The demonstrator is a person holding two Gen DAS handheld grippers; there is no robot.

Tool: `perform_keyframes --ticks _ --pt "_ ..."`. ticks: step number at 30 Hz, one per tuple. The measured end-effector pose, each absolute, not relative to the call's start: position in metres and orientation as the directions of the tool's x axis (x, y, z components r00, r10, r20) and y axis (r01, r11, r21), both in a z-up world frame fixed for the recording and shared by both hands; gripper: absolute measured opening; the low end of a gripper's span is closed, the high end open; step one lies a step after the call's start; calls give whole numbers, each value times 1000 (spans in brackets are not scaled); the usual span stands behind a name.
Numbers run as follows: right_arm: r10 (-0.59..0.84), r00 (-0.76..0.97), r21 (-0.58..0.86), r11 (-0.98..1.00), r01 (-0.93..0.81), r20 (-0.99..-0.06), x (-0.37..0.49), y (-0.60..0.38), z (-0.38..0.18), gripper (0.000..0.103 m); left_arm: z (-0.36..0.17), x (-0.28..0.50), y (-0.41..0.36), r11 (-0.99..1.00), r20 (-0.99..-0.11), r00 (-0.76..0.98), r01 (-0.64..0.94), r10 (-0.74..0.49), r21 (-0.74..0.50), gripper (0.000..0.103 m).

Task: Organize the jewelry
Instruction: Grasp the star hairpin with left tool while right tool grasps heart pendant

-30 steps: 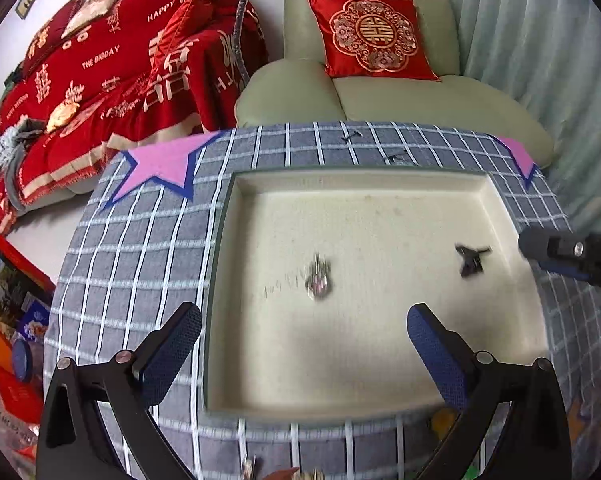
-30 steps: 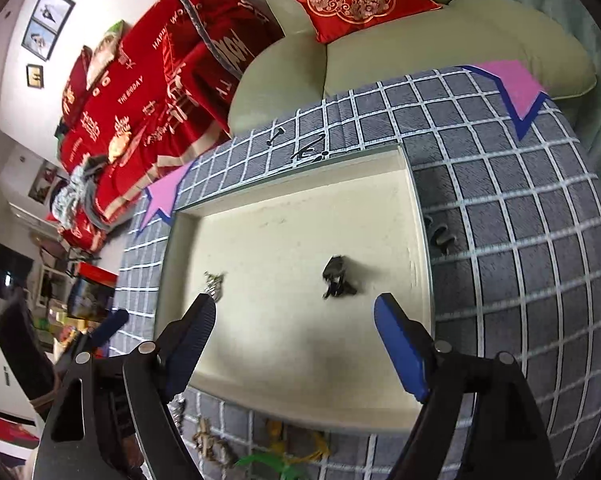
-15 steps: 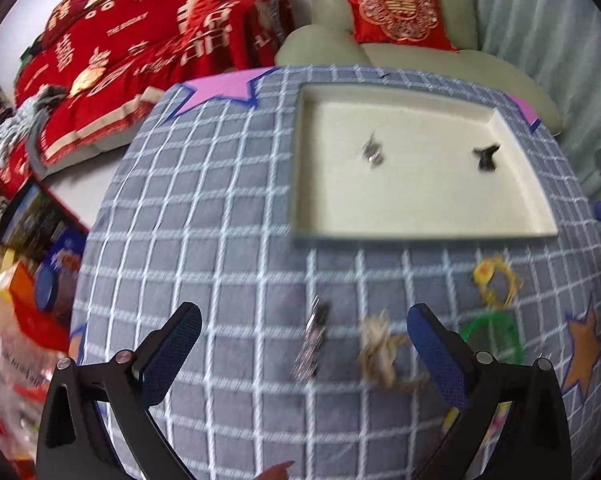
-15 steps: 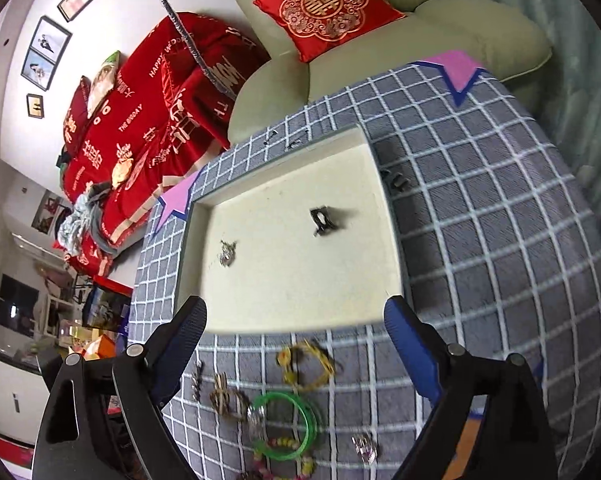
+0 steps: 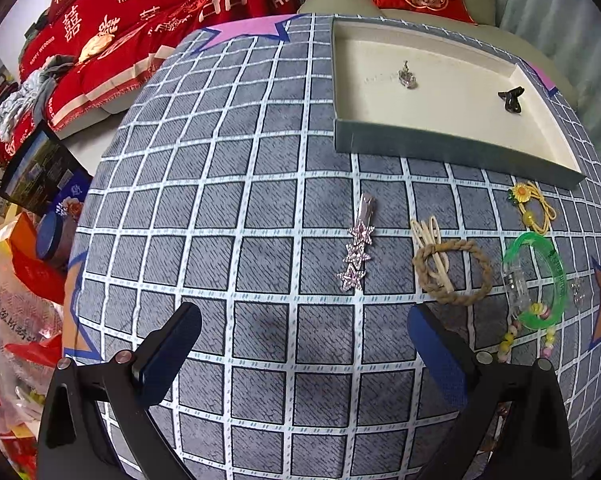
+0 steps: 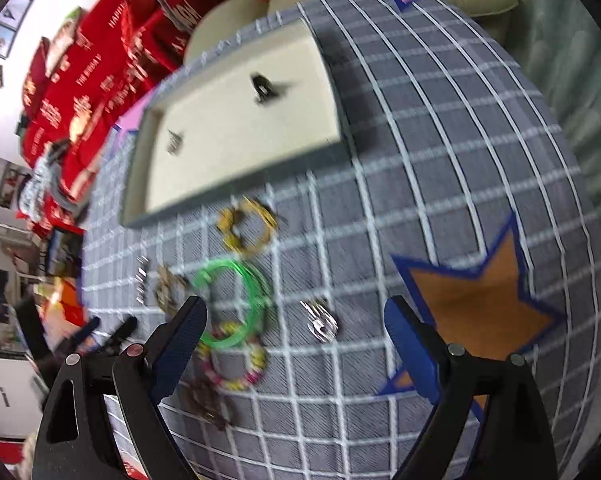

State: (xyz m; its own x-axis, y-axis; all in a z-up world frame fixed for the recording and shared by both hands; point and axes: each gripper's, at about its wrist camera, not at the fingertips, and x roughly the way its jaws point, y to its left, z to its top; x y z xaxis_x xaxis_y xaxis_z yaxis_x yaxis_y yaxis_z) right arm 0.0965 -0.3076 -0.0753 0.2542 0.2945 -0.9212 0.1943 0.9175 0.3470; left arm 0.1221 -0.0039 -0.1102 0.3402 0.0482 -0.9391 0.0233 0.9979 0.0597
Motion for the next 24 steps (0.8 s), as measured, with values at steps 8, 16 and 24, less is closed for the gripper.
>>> perform_keyframes --ticks 8,16,24 --pt "190 187 225 956 190 -964 81 -303 -97 92 -113 128 -8 997 -930 366 44 36 56 103" --pt "133 155 155 978 139 -979 79 -296 -113 92 -123 139 -5 997 -934 355 51 31 52 103" --pt "74 161 90 991 97 -984 86 -286 -119 92 -131 150 -8 996 -933 359 73 15 44 103"
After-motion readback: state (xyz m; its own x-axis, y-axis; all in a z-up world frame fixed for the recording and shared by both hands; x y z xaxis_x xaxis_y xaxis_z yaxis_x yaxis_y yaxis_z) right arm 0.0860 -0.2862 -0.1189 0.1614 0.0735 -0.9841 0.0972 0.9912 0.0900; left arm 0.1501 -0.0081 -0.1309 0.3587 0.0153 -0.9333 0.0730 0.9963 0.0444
